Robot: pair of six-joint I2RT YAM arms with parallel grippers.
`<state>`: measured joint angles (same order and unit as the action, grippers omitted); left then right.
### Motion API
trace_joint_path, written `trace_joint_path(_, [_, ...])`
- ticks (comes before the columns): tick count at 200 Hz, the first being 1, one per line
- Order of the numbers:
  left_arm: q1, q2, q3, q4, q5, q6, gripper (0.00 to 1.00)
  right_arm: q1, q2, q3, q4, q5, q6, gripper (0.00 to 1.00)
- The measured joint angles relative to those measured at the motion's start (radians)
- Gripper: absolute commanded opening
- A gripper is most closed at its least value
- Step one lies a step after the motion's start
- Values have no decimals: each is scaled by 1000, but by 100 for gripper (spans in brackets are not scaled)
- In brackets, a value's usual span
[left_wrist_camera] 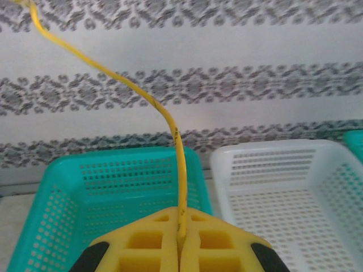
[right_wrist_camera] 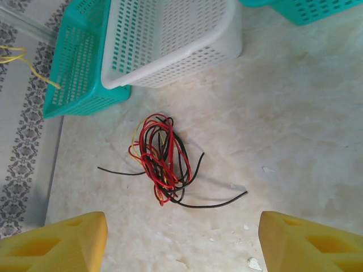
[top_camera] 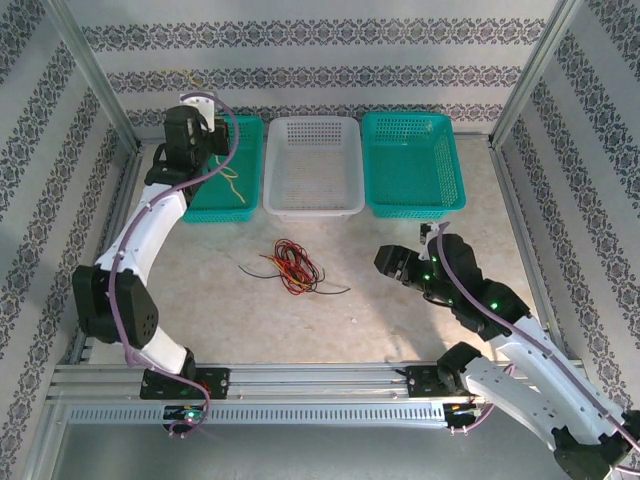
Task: Untangle the cables
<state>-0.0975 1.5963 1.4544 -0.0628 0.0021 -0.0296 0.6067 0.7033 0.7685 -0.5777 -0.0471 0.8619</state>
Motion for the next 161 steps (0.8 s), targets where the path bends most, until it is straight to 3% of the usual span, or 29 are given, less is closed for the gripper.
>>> trace_joint_path(8, [13, 24, 16, 0, -3, 6, 4, 16, 16, 6, 10, 6, 0, 70])
trace_joint_path(23, [29, 78, 54, -2, -11, 23, 46, 40, 46, 15, 21, 14, 0, 69])
trace_joint_path(32, [33, 113, 79, -2, -12, 26, 64, 50, 58, 20, 24, 16, 0, 69])
trace_joint_path(64, [33, 210, 112, -8, -10, 18, 83, 72, 51, 31, 22, 36, -1, 70])
trace_joint_path(89, [33, 220, 73, -9, 9, -17, 85, 72, 24, 31, 21, 55, -1, 70])
trace_joint_path(111, [33, 169, 6, -5, 40, -88, 81, 78, 44, 34, 21, 72, -2, 68])
trace_joint_path(161, [32, -154, -207, 40, 261, -378, 70, 203, 317, 121, 27, 148, -40, 67])
